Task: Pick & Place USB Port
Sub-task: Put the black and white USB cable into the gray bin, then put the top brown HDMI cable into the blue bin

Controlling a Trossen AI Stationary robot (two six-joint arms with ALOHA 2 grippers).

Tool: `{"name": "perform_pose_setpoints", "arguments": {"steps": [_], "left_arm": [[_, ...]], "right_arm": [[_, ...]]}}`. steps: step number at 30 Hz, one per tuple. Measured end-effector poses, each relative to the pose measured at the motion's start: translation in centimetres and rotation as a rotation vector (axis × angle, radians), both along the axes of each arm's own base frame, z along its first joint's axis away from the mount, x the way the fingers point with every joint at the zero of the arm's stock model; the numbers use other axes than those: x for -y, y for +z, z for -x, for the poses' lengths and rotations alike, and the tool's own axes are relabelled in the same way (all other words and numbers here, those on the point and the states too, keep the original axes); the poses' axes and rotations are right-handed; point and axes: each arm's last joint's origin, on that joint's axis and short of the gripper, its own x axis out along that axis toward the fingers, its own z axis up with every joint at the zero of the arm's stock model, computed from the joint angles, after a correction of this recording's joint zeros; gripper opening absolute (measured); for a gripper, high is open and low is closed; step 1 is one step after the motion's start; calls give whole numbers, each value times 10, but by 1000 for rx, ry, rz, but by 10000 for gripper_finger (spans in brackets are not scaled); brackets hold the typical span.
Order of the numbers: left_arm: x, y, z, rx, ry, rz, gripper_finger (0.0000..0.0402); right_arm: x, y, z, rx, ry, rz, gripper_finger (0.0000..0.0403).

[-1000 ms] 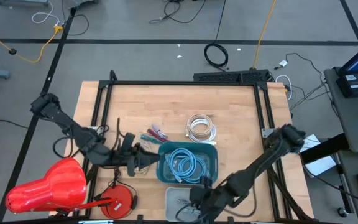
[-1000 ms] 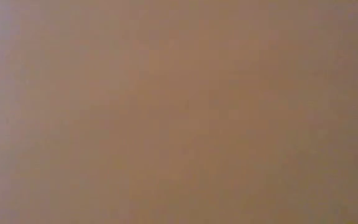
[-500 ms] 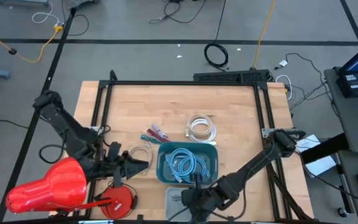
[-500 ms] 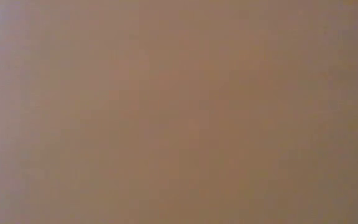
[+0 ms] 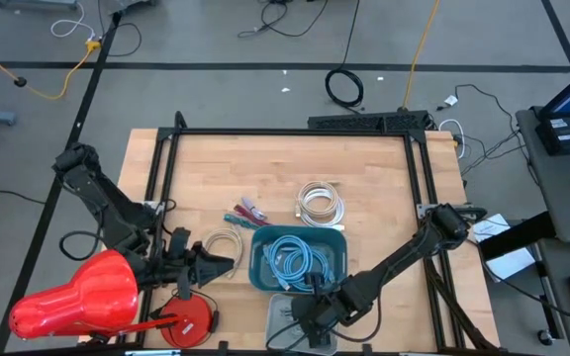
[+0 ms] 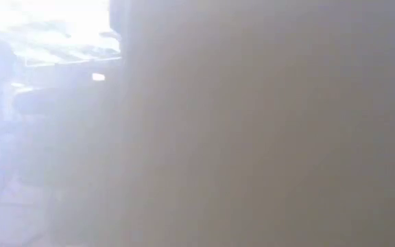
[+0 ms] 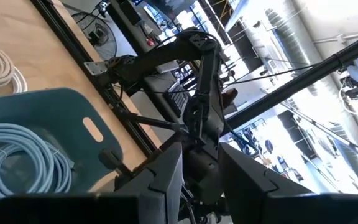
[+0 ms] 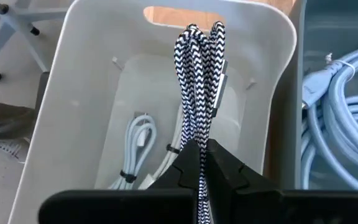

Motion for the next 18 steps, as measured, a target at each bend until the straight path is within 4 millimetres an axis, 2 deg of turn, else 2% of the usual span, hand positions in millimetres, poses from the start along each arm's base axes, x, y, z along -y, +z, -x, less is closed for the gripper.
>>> {"name": "perform_pose_setpoints", "arguments": {"steps": [6, 18], "left_arm": [[0, 0, 0, -2, 0, -8, 106], [0, 0, 0, -2, 0, -8, 106]], "right_arm": [[0, 0, 0, 3, 5, 2, 18], [0, 3, -6, 47, -11, -39, 143]]}}
